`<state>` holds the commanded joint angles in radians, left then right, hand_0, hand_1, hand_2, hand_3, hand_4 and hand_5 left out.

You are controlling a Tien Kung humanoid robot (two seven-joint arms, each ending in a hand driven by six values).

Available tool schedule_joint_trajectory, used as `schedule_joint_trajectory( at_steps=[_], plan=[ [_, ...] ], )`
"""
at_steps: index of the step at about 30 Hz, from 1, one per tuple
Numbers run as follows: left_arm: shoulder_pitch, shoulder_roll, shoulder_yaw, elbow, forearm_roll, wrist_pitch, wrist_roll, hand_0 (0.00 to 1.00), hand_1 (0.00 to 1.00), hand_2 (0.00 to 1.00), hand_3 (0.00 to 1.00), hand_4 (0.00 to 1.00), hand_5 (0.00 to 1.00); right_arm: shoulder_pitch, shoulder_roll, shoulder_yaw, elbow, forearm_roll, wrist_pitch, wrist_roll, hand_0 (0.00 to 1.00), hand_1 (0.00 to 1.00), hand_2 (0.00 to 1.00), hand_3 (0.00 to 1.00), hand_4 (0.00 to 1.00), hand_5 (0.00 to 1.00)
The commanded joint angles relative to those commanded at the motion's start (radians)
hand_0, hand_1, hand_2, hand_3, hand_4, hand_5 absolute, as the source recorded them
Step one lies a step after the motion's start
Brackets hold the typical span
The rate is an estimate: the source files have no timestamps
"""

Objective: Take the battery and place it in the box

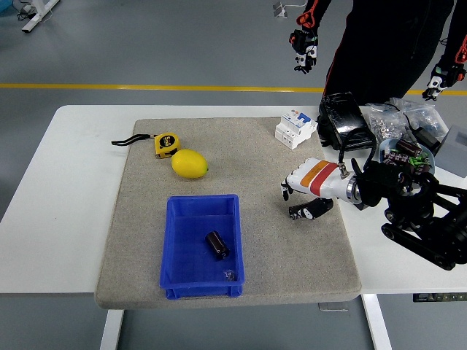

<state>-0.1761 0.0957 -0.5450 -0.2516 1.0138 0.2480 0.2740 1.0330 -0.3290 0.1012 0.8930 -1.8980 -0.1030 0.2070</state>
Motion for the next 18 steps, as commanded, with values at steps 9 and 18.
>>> schedule_joint_trajectory(
  at_steps=[9, 18],
  plan=[
    [0.000, -0.002, 0.001, 0.000, -0.002, 0.002, 0.000, 0.579, 0.595, 0.623, 0.578, 0.625, 0.584, -0.022, -0.017, 0.003, -0.026, 0.005, -0.003, 0.001, 0.518, 0.620, 0.727, 0.740, 0.860, 0.339],
    [0.001, -0.005, -0.001, -0.001, 0.002, 0.002, 0.002, 0.579, 0.595, 0.623, 0.579, 0.625, 0.586, -0.038, -0.005, -0.002, -0.070, 0.032, -0.037, 0.005, 0.472, 0.589, 0.706, 0.689, 0.825, 0.334]
  ],
)
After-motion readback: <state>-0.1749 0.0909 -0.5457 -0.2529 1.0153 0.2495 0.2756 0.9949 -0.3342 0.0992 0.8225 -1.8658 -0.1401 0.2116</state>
